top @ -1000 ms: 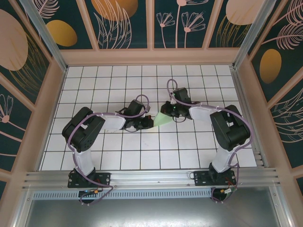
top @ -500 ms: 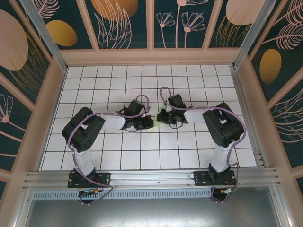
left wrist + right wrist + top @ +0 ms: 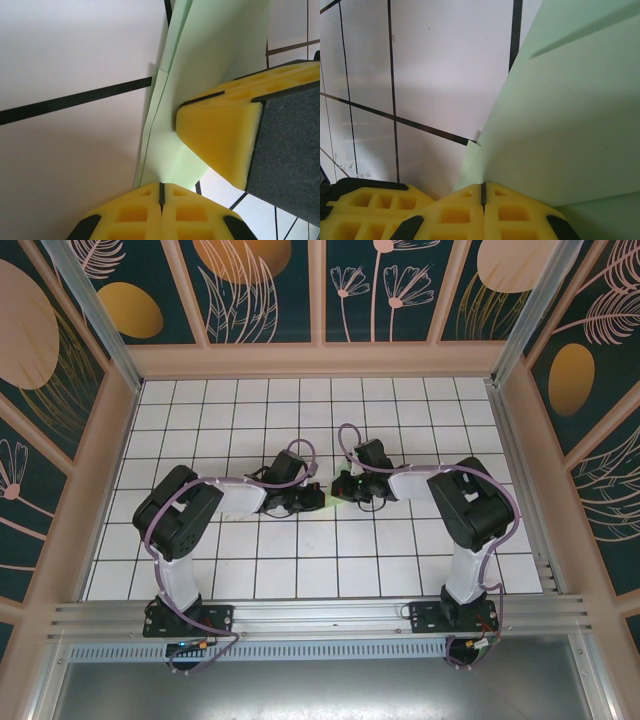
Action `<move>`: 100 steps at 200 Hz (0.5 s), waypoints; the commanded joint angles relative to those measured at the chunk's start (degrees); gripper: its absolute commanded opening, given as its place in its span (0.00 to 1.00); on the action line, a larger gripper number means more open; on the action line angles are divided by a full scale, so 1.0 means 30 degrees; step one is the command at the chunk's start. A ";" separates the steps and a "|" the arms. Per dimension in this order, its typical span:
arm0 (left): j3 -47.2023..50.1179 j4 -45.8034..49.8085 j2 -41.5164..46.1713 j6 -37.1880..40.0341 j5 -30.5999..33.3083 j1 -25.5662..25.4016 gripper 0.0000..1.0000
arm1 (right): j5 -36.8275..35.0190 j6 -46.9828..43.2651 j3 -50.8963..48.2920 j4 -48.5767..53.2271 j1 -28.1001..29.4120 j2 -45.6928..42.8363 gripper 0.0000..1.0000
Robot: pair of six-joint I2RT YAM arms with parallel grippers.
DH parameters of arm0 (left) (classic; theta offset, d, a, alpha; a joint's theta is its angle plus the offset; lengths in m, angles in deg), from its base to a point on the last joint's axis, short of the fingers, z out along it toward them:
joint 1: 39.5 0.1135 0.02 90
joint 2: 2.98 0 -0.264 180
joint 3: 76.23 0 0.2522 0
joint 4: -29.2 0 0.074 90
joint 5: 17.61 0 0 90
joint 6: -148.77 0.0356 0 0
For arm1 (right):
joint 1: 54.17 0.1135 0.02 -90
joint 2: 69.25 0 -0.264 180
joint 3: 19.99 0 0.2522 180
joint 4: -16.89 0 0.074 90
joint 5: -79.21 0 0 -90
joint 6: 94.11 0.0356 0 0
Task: Fold a paper plane with a square sheet of paper (pick it up from the middle)
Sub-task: Fourth fold the wing at the center of the table.
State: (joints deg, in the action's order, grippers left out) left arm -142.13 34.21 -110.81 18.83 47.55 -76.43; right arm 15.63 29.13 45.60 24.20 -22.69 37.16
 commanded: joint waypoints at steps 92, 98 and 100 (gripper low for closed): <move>0.1413 0.2365 -0.0396 0.0357 0.1324 0.0122 0.00 | -0.0071 -0.1538 0.0897 0.0188 -0.4510 0.1369 0.00; 0.1370 0.2361 -0.0395 0.0363 0.1295 0.0121 0.00 | -0.0249 -0.1556 0.1034 0.0268 -0.4823 0.1459 0.00; 0.1358 0.2361 -0.0409 0.0372 0.1282 0.0121 0.00 | -0.0272 -0.1549 0.1055 0.0275 -0.4924 0.1492 0.00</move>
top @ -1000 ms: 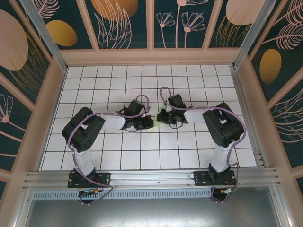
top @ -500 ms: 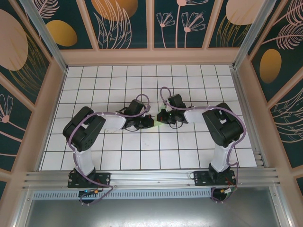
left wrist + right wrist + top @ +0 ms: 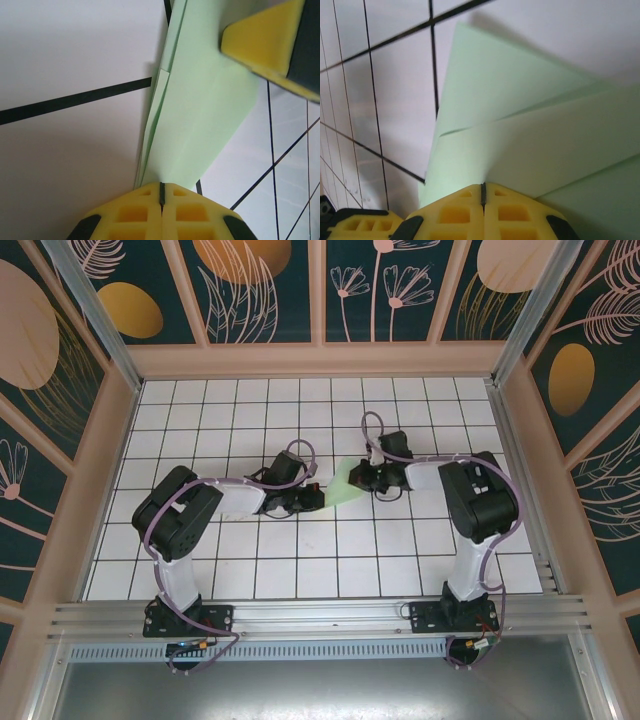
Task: Fold a paper plane with a square sheet of paper (pick it up from the middle)
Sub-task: Fourth fold the wing at the center of the table.
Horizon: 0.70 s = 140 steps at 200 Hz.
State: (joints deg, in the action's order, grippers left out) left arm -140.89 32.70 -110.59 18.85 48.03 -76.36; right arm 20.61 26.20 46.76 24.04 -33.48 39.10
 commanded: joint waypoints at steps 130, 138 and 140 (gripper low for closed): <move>-0.3572 0.1787 0.1059 0.0940 0.1195 0.0174 0.34 | -0.1886 0.2682 -0.0490 0.0239 -0.3251 -0.3857 0.10; -0.3753 0.1698 0.1451 0.0997 0.1563 0.0238 0.41 | -0.1856 0.3099 -0.0964 0.0161 -0.3111 -0.4388 0.16; -0.3786 0.1708 0.1543 0.1023 0.1661 0.0259 0.44 | -0.1839 0.3225 -0.1082 0.0104 -0.3042 -0.4536 0.18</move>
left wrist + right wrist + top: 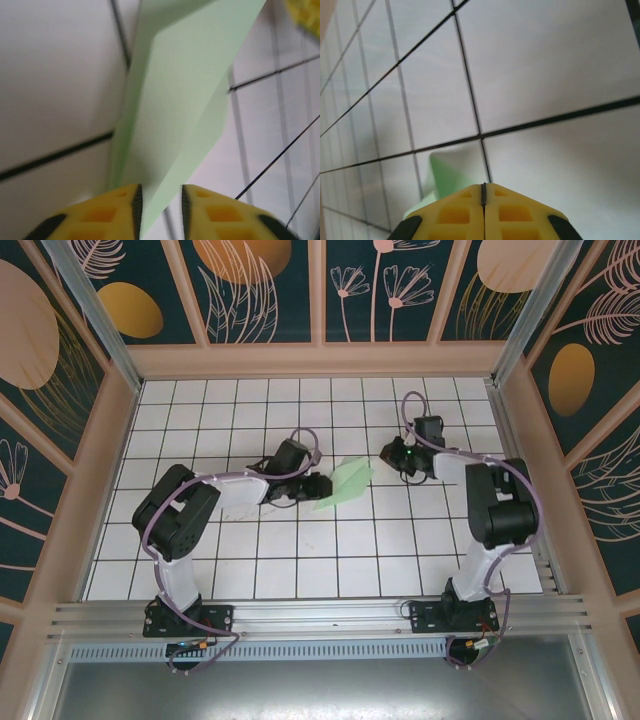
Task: Fold a paper plane with a square sheet of paper (pick it up from the middle)
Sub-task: Fourth fold the wing at the center of the table, then pick up the paper from the center of the table.
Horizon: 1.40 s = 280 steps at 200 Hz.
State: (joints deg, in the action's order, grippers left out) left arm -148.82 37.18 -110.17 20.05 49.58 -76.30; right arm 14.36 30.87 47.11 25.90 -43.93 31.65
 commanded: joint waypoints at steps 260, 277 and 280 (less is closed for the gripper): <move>0.1991 0.1508 0.6736 0.1017 0.7153 0.3169 0.98 | -0.1017 0.7243 -0.2035 -0.7070 0.6460 0.1945 0.28; 0.2375 0.1162 0.6953 0.0521 0.6622 0.3292 0.98 | -0.1137 0.7014 -0.2217 -0.7440 0.6460 0.1828 0.20; 0.2429 0.1099 0.7002 0.0427 0.6495 0.3321 0.98 | -0.1170 0.6941 -0.2230 -0.7516 0.6460 0.1795 0.19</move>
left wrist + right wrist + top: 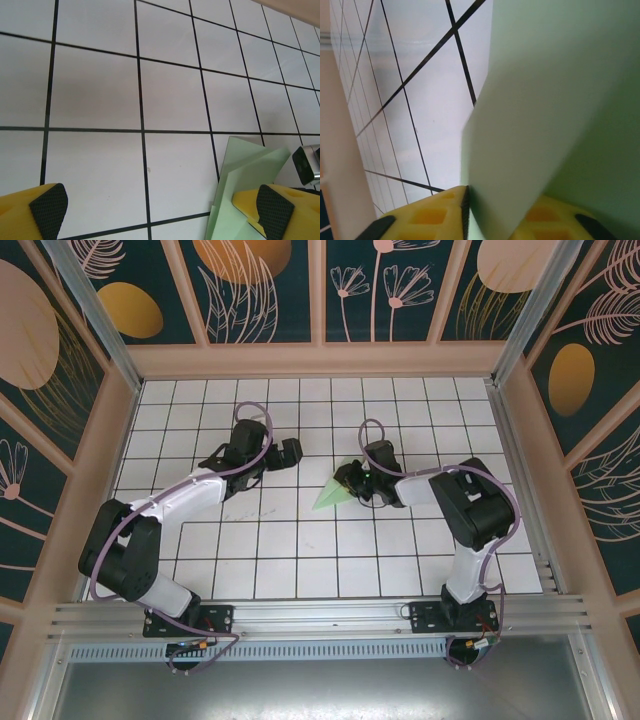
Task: Fold a paper plane with a square sheet of paper (pick it up from the middle)
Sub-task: Pick up the paper from the center of the table, then turn over the paper at the center of the table.
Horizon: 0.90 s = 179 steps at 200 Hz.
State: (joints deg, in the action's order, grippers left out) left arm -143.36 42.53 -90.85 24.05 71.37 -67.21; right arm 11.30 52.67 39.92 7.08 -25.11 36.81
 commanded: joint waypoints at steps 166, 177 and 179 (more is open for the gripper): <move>0.4254 -1.3653 -0.0386 -0.9180 -1.5648 0.1647 0.99 | 0.8146 0.1134 0.1107 -1.0082 -0.1461 -0.2554 0.06; 0.4390 -1.4170 -0.0628 -0.9533 -1.5864 0.1645 0.99 | 0.8221 0.1561 0.1147 -1.0356 -0.1397 -0.2454 0.06; 0.4411 -1.4276 -0.0659 -0.9597 -1.5922 0.1632 0.98 | 0.8245 0.1622 0.1156 -1.0414 -0.1374 -0.2417 0.06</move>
State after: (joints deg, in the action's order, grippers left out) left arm -131.36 8.44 -90.81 0.49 28.20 -62.42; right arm 32.24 53.30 41.67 -17.11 -29.70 28.41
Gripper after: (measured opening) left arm 0.985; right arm 0.066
